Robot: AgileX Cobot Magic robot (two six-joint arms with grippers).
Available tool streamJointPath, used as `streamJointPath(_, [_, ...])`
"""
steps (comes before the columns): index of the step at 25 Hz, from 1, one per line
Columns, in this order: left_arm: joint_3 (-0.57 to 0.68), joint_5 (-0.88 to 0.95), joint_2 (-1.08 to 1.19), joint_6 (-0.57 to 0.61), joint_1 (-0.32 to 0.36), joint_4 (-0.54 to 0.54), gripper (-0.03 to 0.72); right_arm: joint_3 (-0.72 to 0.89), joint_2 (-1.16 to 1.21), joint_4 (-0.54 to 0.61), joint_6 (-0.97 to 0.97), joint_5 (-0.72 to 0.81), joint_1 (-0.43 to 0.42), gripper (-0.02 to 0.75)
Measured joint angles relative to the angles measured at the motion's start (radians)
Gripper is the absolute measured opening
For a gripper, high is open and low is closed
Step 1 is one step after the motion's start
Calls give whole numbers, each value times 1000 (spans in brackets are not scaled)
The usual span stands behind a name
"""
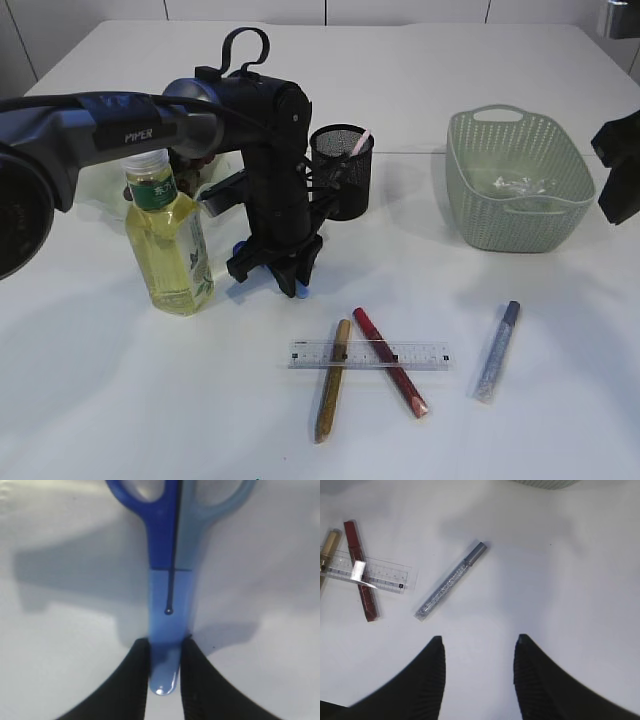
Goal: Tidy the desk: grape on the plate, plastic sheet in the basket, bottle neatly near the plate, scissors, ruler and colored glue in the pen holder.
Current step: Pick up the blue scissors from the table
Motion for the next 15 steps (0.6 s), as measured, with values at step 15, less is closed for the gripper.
streamJointPath(15, [-5,0,0,15,1,-17,130,0,0,2,0,0,0,364])
